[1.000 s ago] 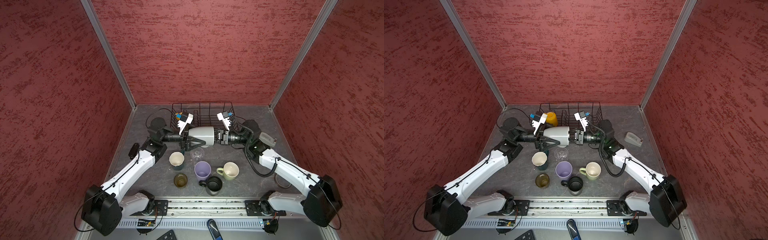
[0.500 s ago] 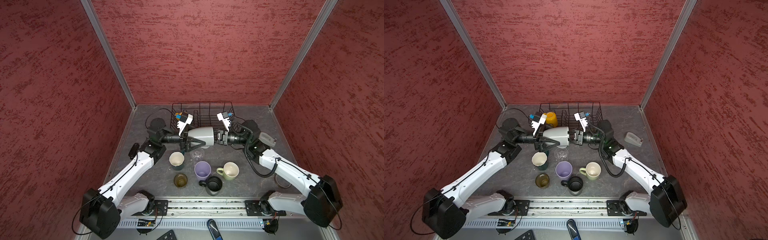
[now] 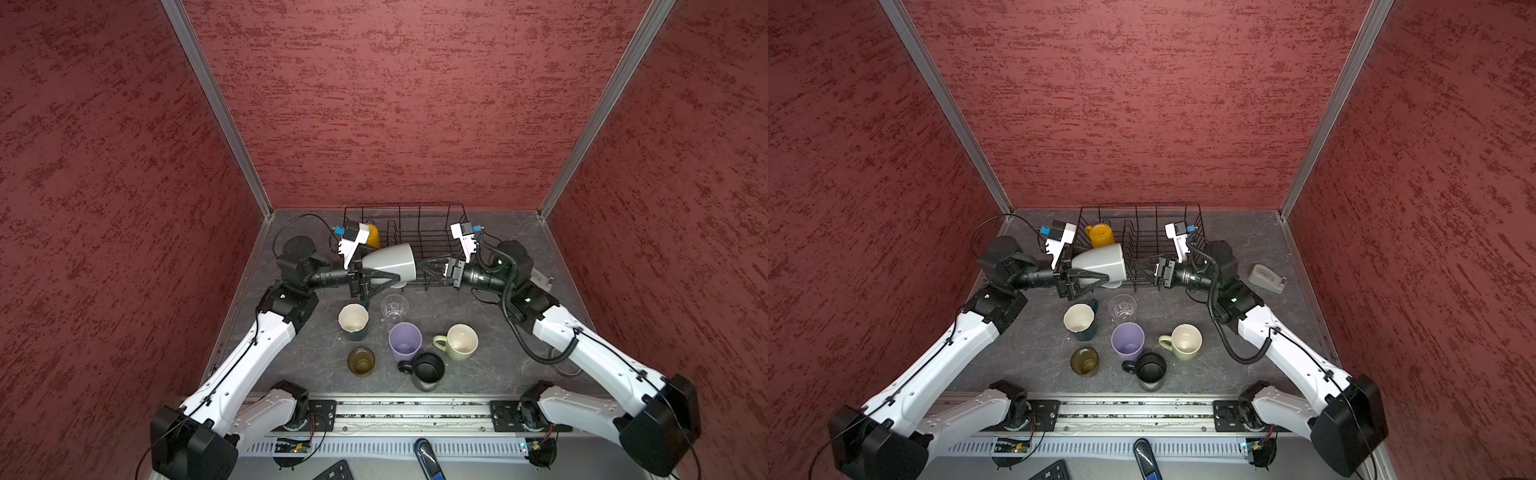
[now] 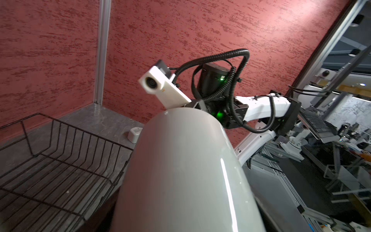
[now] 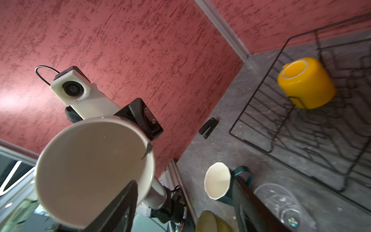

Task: Load cups into a dish rack
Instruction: Place the cup upside down at the dish rack.

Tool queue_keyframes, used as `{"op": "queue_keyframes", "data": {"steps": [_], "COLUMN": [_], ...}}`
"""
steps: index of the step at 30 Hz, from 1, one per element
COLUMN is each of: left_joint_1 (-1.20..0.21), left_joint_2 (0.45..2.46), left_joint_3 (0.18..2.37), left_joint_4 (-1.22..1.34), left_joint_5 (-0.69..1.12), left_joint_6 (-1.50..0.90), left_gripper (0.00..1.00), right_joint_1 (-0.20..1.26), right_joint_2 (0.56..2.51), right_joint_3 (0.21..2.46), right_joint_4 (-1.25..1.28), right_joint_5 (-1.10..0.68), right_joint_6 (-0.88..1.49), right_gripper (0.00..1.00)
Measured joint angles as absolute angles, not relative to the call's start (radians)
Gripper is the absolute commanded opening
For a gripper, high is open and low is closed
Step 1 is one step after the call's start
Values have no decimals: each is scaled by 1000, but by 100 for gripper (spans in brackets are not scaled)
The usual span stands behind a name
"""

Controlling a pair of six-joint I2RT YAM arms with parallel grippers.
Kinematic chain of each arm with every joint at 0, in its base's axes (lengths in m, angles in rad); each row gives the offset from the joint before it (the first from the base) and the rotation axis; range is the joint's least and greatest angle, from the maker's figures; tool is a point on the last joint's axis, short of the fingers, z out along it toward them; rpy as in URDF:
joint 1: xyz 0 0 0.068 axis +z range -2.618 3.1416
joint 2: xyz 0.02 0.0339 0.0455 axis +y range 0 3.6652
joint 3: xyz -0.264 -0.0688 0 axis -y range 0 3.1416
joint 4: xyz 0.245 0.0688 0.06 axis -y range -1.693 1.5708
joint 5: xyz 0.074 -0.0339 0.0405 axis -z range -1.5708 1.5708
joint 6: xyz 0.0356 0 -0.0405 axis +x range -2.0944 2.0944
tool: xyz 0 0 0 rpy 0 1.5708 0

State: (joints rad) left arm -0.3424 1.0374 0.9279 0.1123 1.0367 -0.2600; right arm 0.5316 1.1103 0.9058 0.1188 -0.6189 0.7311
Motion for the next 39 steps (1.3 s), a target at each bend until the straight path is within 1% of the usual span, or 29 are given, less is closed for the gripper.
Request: {"op": "queue_keyframes", "data": {"steps": [1,6,12,17,19,25,30,33,39], "left_joint_1": [-330,-315,-315,-329,-355,-451,-497,-517,-526], "left_joint_2": [1037,1050,1126,1224,1269,1398,1523,1576,1634], "left_joint_3": [945,1089,1270,1362,1394,1502,1606,1636,1677], "left_joint_4": [65,-230,-530,-710,-780,-937,-1040,-1074,-1105], "left_joint_5": [1019,867,649,462,364,124,-49,-120,-184], "left_joint_6": [-245,-130,-37,-17,-8,24,53,81,147], "left_gripper": [0,0,0,0,0,0,0,0,0], "right_joint_1": [525,499,479,476,476,475,474,474,472], "right_joint_2": [1090,1023,1019,1021,1019,1007,997,997,995], "right_joint_3": [906,908,908,908,908,908,908,908,908], "right_joint_4": [93,-24,-108,-134,-144,-168,-170,-170,-171], "right_joint_5": [-585,-446,-348,-299,-278,-245,-237,-237,-237], "right_joint_6": [718,671,643,627,616,593,586,582,567], "right_gripper": [91,98,99,99,99,99,99,99,99]}}
